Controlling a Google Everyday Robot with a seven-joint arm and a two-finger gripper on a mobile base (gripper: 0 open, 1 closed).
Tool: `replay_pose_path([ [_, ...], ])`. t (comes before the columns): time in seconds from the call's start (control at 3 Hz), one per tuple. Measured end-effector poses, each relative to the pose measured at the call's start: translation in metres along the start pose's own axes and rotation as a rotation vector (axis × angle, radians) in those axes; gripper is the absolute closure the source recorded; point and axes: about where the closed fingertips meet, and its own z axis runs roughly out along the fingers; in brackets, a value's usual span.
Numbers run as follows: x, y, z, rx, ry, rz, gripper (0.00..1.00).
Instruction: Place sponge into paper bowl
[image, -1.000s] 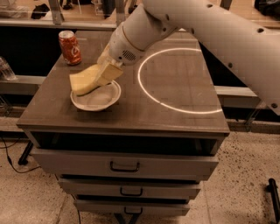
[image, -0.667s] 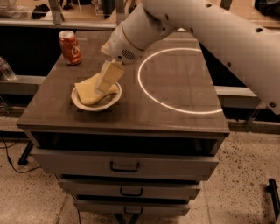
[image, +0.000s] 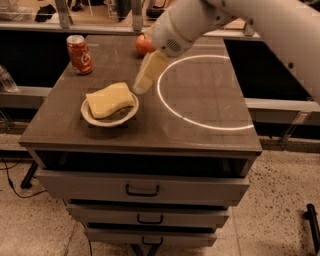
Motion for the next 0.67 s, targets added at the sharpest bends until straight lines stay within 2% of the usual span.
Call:
replay_pose_path([
  [0.33, 0.048, -0.081, -0.072, 0.175, -0.005, 0.085, 0.0],
  [0.67, 0.1, -0.134, -0.145, 0.333, 0.023, 0.162, 0.0],
])
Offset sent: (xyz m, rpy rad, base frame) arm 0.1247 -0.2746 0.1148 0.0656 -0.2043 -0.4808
